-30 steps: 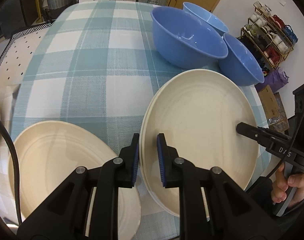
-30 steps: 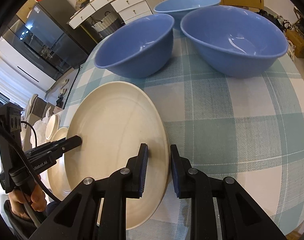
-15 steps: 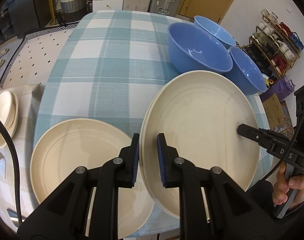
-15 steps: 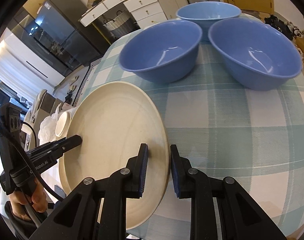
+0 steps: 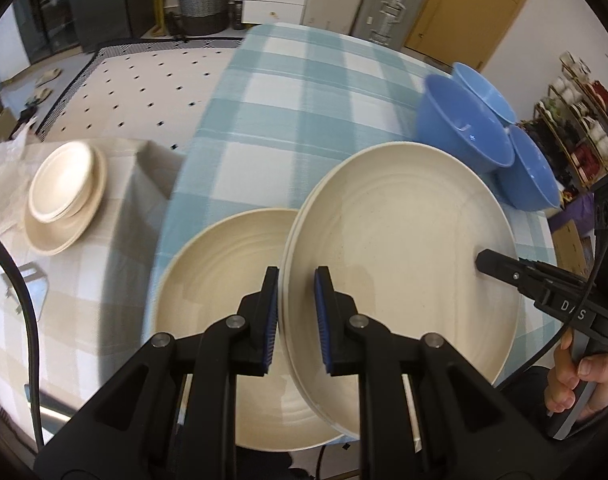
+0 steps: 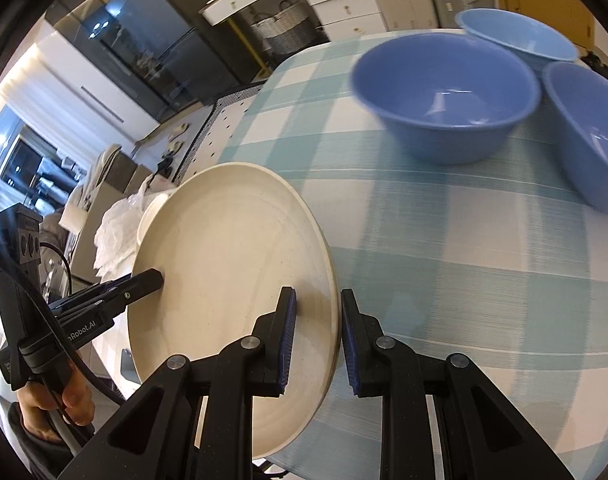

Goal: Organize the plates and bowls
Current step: 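Lift the cream plate with both grippers and carry it toward the side-table plate stack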

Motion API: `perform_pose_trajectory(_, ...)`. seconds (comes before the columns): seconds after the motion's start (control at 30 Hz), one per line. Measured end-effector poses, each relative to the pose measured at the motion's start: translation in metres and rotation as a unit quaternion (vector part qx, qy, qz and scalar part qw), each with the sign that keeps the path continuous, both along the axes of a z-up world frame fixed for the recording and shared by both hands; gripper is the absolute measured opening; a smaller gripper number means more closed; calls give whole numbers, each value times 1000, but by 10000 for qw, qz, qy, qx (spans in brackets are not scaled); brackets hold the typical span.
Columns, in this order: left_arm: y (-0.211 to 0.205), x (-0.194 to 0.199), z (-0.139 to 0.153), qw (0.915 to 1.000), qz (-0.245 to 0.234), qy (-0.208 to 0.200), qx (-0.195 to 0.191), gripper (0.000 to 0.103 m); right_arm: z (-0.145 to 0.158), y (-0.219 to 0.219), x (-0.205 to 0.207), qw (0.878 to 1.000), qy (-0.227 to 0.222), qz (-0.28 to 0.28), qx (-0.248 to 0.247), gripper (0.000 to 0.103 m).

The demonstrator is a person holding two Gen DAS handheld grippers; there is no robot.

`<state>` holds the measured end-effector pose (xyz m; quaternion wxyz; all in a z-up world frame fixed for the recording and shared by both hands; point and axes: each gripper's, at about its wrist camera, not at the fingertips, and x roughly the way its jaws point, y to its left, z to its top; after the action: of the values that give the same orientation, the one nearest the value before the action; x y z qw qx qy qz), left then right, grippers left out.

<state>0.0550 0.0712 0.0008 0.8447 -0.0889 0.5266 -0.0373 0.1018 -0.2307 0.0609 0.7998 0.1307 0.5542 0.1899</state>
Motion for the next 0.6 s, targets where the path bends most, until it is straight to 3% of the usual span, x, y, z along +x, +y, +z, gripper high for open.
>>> perform_pose_trajectory(0.37,74,-27,-11,9986,520,100,7,14,-10,65,4,9987,95,498,-5,22)
perform_pose_trajectory(0.6,95,-37,-24,9977,649,183,-30,14,-21,91,7,9976,174,661,-69,22)
